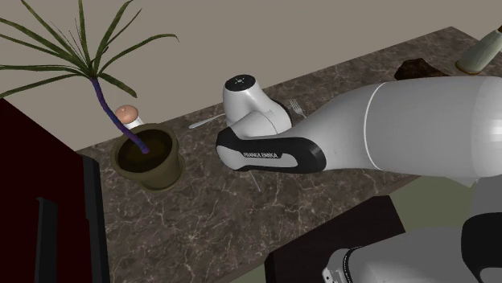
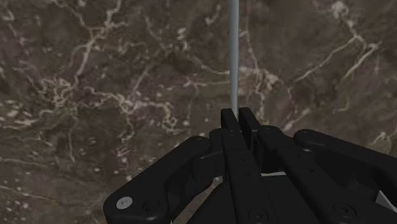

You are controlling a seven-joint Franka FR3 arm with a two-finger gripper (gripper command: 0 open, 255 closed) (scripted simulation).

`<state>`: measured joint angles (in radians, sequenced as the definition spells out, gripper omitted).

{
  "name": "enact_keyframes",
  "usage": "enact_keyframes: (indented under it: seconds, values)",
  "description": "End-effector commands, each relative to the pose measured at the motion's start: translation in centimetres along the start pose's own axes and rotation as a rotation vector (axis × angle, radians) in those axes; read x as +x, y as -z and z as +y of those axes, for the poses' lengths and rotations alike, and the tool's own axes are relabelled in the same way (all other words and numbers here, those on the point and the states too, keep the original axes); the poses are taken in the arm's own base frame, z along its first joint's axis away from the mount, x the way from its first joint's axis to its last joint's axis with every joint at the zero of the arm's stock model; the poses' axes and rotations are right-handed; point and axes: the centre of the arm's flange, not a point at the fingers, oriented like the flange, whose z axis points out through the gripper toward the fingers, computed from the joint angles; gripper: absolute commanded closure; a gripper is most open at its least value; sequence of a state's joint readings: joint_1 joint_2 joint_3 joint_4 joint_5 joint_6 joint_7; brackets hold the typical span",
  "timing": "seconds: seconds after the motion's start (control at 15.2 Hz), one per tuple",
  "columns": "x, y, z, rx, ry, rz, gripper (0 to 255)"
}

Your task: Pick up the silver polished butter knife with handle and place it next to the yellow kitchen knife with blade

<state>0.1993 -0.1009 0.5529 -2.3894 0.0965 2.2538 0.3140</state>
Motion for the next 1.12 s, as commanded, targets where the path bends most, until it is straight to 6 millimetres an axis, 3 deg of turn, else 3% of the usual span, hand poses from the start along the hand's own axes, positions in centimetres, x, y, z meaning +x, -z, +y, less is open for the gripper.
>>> enact_keyframes:
  seconds: [0.0,1.06]
  values:
    - [0.0,0.0,0.0,0.000,0.000,0.000,255]
    - [-0.4,7.9,0.0,0.000,0.000,0.000,255]
